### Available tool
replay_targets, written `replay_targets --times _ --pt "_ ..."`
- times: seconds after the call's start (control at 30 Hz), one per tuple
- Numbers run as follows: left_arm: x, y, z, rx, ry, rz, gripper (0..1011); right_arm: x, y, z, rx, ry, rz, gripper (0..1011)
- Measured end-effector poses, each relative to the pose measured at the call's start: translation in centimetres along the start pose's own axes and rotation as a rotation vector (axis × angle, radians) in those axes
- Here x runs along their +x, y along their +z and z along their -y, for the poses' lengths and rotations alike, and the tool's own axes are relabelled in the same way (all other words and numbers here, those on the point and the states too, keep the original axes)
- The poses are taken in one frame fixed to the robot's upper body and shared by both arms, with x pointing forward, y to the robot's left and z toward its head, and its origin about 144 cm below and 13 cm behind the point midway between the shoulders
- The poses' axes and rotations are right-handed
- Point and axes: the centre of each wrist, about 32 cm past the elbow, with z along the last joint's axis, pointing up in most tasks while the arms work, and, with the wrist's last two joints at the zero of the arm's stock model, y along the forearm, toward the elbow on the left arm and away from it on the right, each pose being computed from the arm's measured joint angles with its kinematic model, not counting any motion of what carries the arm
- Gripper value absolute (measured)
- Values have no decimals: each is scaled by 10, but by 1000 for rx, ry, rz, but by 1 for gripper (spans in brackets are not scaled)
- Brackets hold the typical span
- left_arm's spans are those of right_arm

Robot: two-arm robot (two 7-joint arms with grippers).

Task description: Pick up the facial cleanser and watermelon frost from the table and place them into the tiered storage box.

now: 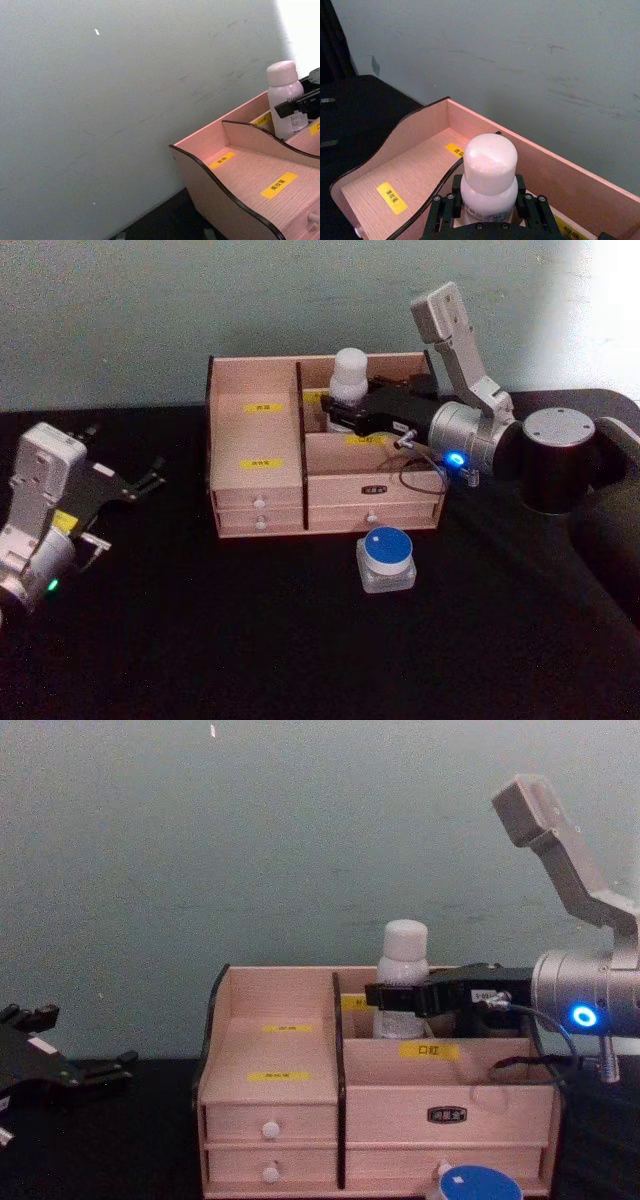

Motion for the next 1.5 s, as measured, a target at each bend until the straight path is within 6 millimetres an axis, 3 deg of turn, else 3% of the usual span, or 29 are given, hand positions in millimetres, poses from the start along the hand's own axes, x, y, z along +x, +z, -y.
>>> replay_targets --times 0.33,0.77,1.1,1.5 --pt "0 0 0 0 0 0 1001 0 0 0 0 1 -2 628" --pt "0 0 0 0 0 0 1001 1 0 0 -1 1 -2 1002" --pt "0 0 0 0 0 0 1001 1 3 2 9 1 1 1000" --pt "0 0 0 0 0 0 1001 -8 17 29 53 0 32 1000"
